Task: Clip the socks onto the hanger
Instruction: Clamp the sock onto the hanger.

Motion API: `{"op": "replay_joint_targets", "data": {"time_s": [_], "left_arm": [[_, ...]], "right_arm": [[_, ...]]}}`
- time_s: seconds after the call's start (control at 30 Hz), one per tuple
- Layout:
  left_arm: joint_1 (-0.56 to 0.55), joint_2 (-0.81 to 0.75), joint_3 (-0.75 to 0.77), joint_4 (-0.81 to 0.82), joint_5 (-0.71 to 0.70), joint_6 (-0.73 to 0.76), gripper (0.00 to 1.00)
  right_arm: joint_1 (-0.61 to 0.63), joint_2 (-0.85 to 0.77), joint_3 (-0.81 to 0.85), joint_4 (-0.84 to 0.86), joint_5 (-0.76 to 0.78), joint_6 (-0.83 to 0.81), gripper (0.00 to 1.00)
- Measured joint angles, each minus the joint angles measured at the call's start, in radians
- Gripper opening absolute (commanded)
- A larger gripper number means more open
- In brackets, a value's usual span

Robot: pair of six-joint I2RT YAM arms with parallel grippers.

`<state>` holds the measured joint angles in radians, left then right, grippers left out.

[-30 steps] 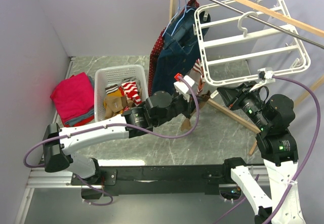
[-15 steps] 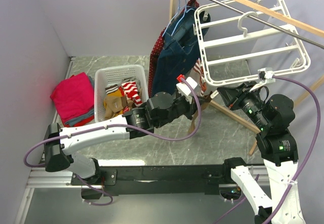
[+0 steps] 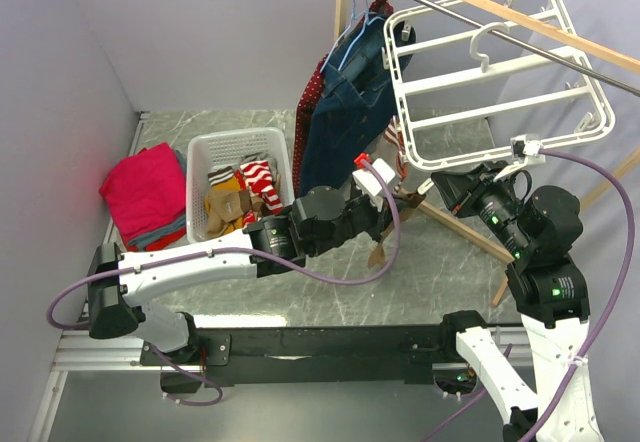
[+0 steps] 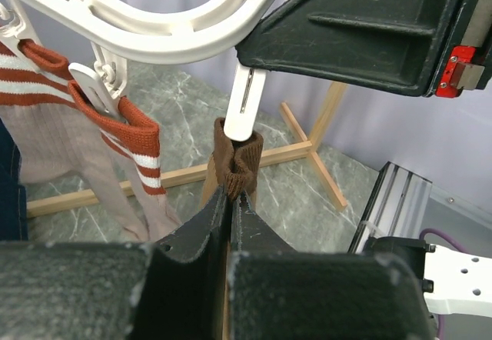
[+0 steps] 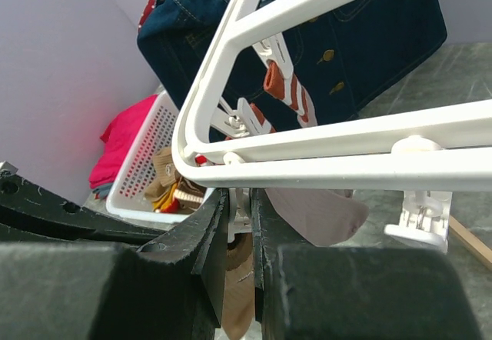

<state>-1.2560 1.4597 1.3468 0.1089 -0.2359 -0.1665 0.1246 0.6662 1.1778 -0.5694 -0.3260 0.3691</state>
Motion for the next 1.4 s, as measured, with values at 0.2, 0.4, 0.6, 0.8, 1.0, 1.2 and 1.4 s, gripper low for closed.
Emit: {"op": "replay_joint_targets", "data": {"time_s": [0.2, 0.4, 0.6, 0.8, 1.0, 1.2, 1.4], "left_arm": [[-0.002, 0.0, 0.0, 0.0, -0.014, 0.016, 0.01], [-0.002, 0.01, 0.023, -0.001, -0.027, 0.025, 0.01], [-0.002, 0.04, 0.08, 0.0, -0.032, 0.041, 0.01], [-0.002, 0.048, 0.1, 0.0, -0.032, 0.051, 0.01], [-0.003, 0.049, 0.103, 0.001, -0.032, 0.051, 0.02], [-0.003, 0.049, 0.096, 0.013, -0.034, 0.05, 0.09], [-0.004, 0.048, 0.048, 0.04, -0.082, 0.046, 0.23]], "right_arm": [[0.0, 0.0, 0.0, -0.003, 0.004, 0.0, 0.11], [0.0, 0.0, 0.0, -0.003, 0.004, 0.0, 0.11], [0.0, 0.0, 0.0, -0.003, 0.003, 0.0, 0.11], [0.0, 0.0, 0.0, -0.005, 0.004, -0.001, 0.33], [0.0, -0.003, 0.0, -0.022, 0.016, 0.0, 0.62], [0.0, -0.016, 0.029, -0.066, 0.03, -0.005, 0.68], [0.001, -0.05, 0.094, -0.114, 0.072, -0.012, 0.69]]}}
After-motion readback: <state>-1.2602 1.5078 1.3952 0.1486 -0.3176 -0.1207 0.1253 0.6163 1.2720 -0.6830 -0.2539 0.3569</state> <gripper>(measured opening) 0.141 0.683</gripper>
